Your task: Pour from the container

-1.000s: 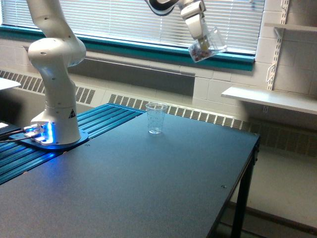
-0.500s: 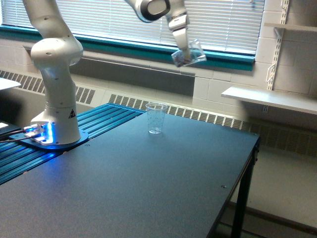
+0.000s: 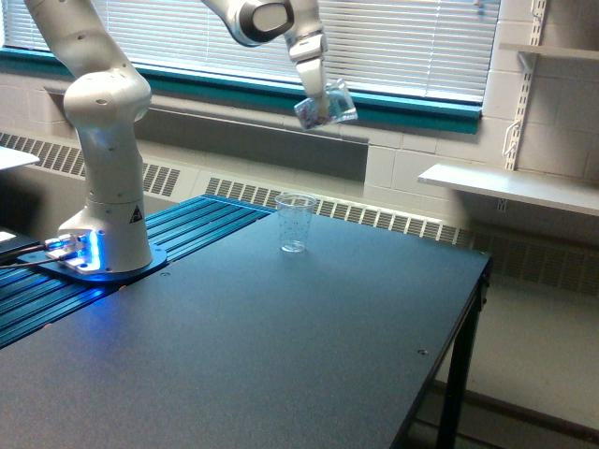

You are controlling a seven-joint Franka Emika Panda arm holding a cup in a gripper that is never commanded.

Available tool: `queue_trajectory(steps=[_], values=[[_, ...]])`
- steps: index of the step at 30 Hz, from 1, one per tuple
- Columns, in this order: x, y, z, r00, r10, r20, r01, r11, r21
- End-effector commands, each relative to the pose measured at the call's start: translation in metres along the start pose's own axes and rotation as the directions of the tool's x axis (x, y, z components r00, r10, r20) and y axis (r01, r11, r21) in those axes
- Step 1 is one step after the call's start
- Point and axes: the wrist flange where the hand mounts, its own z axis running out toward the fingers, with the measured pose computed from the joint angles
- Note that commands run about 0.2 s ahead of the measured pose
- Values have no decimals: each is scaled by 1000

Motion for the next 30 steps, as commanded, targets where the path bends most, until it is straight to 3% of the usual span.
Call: queue_trajectory(steps=[1, 6, 15, 30], values=[[3, 30, 11, 997, 78, 28, -76, 996, -52], [3, 45, 10, 992, 115, 60, -113, 993, -35], [-26, 61, 32, 994, 73, 76, -64, 992, -111], [-60, 72, 53, 989, 62, 138, -40, 987, -153]])
